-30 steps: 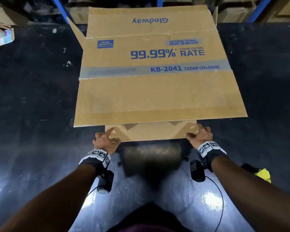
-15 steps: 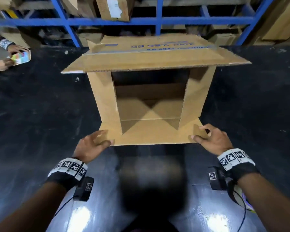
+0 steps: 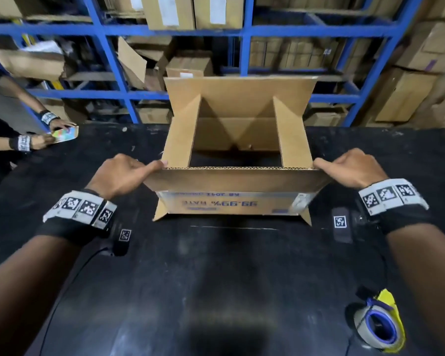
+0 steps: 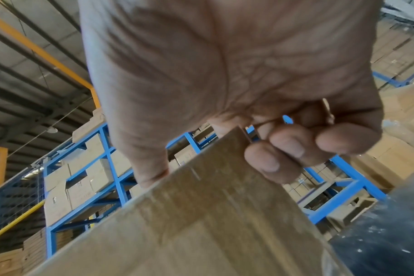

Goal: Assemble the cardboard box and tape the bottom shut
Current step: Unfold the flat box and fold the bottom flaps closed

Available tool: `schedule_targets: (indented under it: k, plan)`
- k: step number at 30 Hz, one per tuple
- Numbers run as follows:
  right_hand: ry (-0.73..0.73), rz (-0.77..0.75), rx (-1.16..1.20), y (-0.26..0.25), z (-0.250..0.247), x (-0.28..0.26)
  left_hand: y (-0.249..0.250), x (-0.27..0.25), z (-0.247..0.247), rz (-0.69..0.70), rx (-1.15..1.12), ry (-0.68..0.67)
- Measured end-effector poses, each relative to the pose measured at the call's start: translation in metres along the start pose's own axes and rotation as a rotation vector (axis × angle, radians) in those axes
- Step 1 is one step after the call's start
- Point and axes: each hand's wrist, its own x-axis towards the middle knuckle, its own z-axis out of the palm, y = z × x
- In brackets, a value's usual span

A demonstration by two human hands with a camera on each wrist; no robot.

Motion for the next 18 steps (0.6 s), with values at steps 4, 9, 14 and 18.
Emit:
schedule_targets:
  k: [4, 9, 14, 18]
  plan:
    - [-0.026, 0.011, -0.052, 0.001, 0.000, 0.007, 0.001, 0.011, -0.012, 0.005, 0.050, -0.007]
    - [-0.160, 0.043, -0.092, 0.022, 0.026, -0.009, -0.027, -0.001, 0.016, 0.013, 0.109, -0.140]
    - [-0.216, 0.063, -0.030, 0.058, 0.070, -0.042, -0.071, -0.031, 0.062, -0.022, 0.050, -0.181]
    - [-0.090, -0.072, 0.292, 0.100, 0.104, -0.059, -0.096, -0.055, 0.097, 0.019, -0.324, -0.197]
